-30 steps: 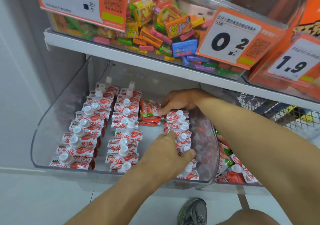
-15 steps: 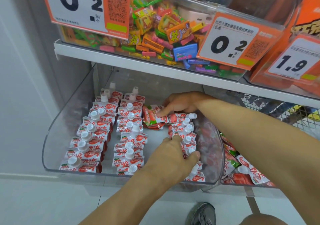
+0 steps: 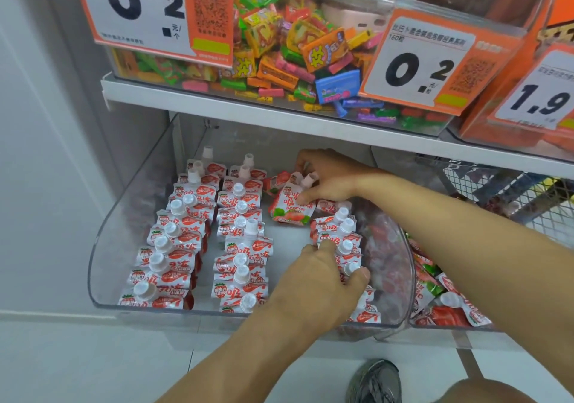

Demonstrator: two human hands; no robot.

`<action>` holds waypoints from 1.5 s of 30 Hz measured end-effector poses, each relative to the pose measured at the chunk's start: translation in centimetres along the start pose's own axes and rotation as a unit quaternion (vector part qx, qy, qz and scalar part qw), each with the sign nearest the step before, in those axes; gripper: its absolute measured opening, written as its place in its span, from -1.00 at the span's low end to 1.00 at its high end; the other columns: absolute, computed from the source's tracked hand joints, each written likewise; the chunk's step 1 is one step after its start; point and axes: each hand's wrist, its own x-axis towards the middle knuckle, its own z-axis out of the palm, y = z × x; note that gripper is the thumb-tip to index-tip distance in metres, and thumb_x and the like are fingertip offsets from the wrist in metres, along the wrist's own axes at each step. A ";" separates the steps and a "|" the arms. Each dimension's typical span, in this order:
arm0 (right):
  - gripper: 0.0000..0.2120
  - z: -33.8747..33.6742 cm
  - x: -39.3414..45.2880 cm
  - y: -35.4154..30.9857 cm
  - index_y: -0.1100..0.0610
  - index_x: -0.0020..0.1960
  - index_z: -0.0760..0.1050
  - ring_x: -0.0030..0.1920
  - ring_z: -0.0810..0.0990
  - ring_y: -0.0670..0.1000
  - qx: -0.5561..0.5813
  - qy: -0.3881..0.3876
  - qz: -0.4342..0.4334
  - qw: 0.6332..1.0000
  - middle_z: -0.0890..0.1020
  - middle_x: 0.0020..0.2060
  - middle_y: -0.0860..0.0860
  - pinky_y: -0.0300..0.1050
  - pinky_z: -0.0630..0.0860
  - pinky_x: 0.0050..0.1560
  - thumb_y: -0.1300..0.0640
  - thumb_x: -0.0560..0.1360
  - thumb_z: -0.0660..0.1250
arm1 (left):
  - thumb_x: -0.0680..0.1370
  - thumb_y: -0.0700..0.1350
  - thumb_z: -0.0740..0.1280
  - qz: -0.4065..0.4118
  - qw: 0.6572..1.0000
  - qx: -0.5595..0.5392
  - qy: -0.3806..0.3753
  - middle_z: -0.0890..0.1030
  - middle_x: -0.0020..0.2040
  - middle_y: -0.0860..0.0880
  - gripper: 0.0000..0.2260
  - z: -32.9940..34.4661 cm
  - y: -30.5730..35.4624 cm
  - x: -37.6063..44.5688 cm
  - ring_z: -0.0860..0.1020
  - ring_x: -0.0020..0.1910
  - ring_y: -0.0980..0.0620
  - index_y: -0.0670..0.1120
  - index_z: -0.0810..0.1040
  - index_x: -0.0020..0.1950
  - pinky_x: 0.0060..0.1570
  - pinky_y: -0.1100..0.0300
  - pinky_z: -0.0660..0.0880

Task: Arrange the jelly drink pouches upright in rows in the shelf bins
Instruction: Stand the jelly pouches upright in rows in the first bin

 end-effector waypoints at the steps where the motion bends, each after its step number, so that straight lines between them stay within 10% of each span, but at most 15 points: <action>1: -0.55 -0.1 -0.3 -0.1 -0.08 0.10 0.40 -0.04 0.57 0.02 -0.006 0.012 -0.003 1.000 0.58 -0.01 -0.03 -0.12 0.49 -0.15 -0.05 0.34 0.58 | 0.57 0.21 0.21 0.002 1.000 0.003 0.003 0.42 0.31 -0.07 -0.50 0.0 0.0 0.0 0.46 0.25 -0.05 -0.03 0.30 0.41 0.13 0.17 0.40; 12: -0.56 -0.7 -3.0 -0.5 -0.03 0.39 0.42 0.21 0.59 0.04 -0.096 0.171 -0.064 0.979 0.63 0.20 0.02 -0.22 0.41 0.02 0.11 0.53 0.39 | 0.57 0.20 0.20 0.003 1.000 0.016 0.008 0.42 0.30 -0.08 -0.51 0.2 -0.1 0.3 0.48 0.22 -0.07 -0.04 0.31 0.40 0.13 0.15 0.42; 17: -0.59 -0.9 -3.8 0.2 0.00 0.33 0.50 0.13 0.57 0.23 -0.159 0.278 -0.110 0.941 0.63 0.17 0.10 0.03 0.59 0.00 0.22 0.51 0.34 | 0.57 0.20 0.20 0.000 1.000 0.019 0.007 0.41 0.30 -0.08 -0.51 0.3 0.0 0.3 0.49 0.21 -0.08 -0.04 0.31 0.40 0.12 0.15 0.42; 39: -0.57 -1.1 -3.7 -0.8 0.13 0.34 0.44 0.13 0.52 0.18 -0.307 -0.017 0.055 0.950 0.46 0.18 0.15 -0.04 0.49 -0.02 0.26 0.48 0.28 | 0.58 0.22 0.15 0.016 0.999 0.036 0.003 0.42 0.26 -0.09 -0.50 0.8 -0.4 0.5 0.50 0.18 -0.07 -0.04 0.29 0.41 0.10 0.13 0.44; 45: -0.13 -1.2 -1.7 0.1 0.11 0.45 0.30 0.25 0.51 0.13 -0.219 -0.135 0.096 0.962 0.48 0.30 0.09 0.03 0.49 0.25 -0.37 0.33 0.43 | 0.58 0.23 0.15 0.009 0.999 0.036 -0.004 0.41 0.29 -0.10 -0.48 0.6 -0.5 0.5 0.48 0.22 -0.09 -0.04 0.28 0.43 0.13 0.11 0.43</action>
